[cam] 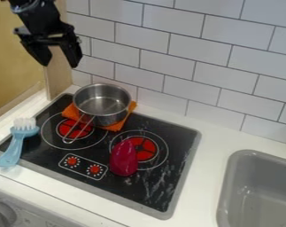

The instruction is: Put the silver pot on the orange cloth

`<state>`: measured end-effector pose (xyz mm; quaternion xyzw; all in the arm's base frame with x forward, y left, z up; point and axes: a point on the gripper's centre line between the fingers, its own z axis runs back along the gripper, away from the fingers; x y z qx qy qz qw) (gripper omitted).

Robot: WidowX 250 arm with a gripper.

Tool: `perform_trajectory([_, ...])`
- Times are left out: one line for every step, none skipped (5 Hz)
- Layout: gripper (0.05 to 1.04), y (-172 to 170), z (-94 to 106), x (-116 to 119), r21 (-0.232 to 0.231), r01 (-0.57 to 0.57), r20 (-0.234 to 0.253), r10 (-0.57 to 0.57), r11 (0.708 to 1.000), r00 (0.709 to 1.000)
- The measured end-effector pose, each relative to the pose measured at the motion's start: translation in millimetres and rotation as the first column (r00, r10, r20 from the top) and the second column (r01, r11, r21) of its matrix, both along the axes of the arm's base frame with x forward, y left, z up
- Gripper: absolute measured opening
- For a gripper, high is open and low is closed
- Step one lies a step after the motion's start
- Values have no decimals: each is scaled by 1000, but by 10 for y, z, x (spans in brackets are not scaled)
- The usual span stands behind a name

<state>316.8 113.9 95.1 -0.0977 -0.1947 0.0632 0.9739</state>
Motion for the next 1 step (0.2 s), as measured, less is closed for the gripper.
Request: perform_trajectory([999,-1,0,-4,2,2,0,-2,1000,1000])
